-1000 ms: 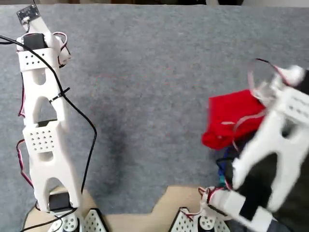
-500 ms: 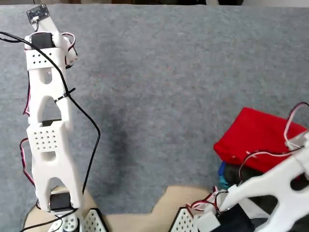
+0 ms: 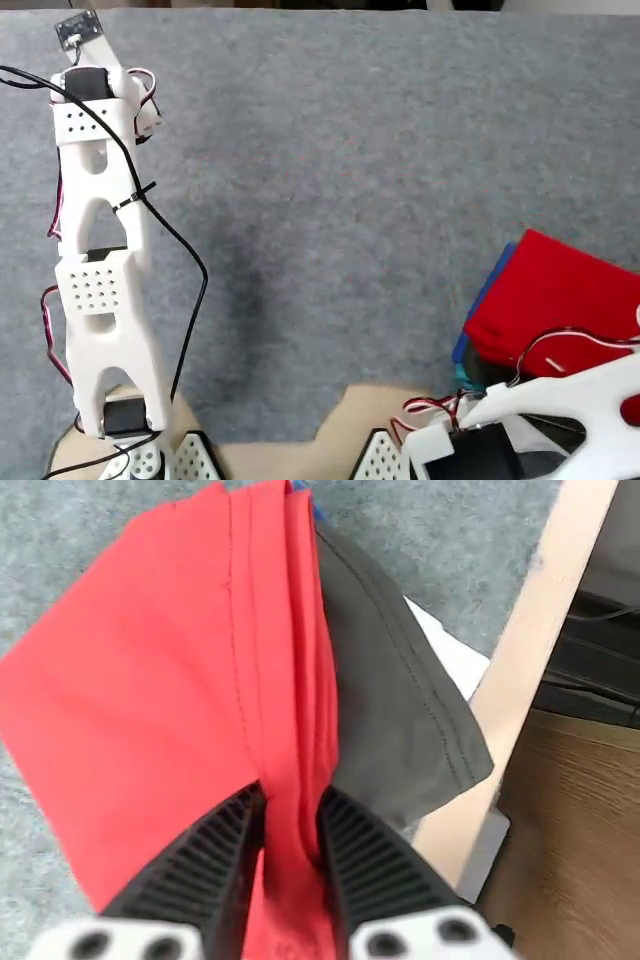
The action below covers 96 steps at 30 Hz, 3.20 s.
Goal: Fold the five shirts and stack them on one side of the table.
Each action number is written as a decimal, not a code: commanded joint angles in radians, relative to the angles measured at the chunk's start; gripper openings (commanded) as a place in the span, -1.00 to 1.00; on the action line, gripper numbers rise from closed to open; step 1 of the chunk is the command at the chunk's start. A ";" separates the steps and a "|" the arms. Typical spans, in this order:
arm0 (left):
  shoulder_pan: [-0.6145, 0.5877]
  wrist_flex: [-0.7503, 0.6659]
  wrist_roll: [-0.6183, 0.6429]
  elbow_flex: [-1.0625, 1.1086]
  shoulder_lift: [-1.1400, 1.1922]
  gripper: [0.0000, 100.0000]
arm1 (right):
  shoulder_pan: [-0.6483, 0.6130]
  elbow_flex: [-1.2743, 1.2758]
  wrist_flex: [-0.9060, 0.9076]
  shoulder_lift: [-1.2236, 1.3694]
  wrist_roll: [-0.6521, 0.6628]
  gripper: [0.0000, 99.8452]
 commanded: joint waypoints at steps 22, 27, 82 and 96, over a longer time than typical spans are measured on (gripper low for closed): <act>-0.109 0.195 -0.183 0.048 -0.383 -0.96 | -0.165 -0.211 0.032 -0.016 0.089 -0.96; -0.103 0.192 -0.189 0.543 -0.843 -0.96 | -0.395 -0.231 0.032 -0.071 0.155 -0.98; -0.239 -0.328 -0.489 2.808 -2.615 -0.96 | -1.086 1.526 -0.436 -1.389 0.161 -0.99; -0.239 -0.295 -0.491 2.808 -2.617 -0.96 | -1.086 1.526 -0.436 -1.389 0.161 -0.99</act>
